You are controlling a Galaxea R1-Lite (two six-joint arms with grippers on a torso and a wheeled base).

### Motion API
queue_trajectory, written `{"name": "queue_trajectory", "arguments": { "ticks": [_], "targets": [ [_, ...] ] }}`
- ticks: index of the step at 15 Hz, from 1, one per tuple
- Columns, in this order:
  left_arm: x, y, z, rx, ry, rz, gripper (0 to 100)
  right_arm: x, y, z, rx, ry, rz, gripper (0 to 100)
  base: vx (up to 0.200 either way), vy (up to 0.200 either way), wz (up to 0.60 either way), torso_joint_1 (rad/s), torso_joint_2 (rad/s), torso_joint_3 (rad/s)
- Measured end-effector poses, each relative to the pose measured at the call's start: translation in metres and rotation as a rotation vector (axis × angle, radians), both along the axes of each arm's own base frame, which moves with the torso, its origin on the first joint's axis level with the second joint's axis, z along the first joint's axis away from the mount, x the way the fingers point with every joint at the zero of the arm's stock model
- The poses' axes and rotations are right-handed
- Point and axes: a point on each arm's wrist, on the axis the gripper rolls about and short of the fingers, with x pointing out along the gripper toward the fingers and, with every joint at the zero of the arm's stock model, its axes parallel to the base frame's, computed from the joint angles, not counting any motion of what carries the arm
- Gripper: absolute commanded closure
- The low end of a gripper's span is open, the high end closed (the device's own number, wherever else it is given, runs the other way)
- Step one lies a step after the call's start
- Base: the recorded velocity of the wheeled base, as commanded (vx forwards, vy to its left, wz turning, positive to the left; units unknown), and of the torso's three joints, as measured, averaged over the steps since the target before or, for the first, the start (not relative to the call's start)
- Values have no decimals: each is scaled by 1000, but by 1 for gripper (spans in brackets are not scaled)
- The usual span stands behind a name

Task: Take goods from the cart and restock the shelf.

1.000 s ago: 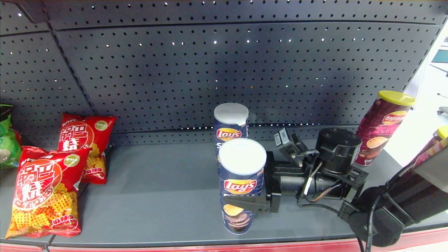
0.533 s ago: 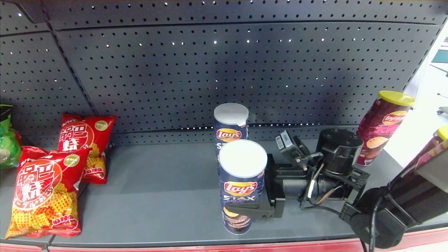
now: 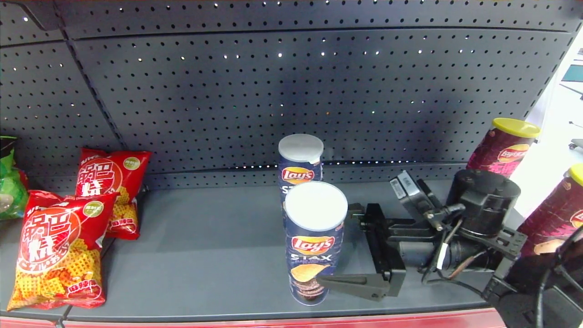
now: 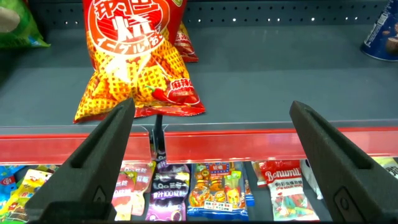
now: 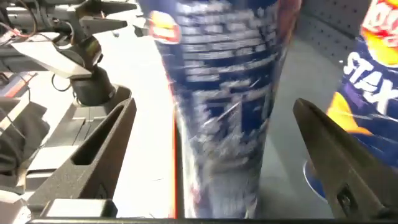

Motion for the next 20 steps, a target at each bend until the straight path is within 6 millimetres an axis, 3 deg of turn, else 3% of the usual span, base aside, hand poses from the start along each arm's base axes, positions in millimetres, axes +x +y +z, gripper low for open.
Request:
{"name": "queue_trajectory", "arguments": {
  "ticks": [7,12,20],
  "targets": [
    [0,0,0,0,0,0,0,-45,-53,30,48,-71,-93,0,0,0,0,0,0,0],
    [0,0,0,0,0,0,0,-86,-87,48,99,-149,-271,0,0,0,0,0,0,0],
    [0,0,0,0,0,0,0,-171,-139,45,213,-285,-553,0,0,0,0,0,0,0]
  ]
}}
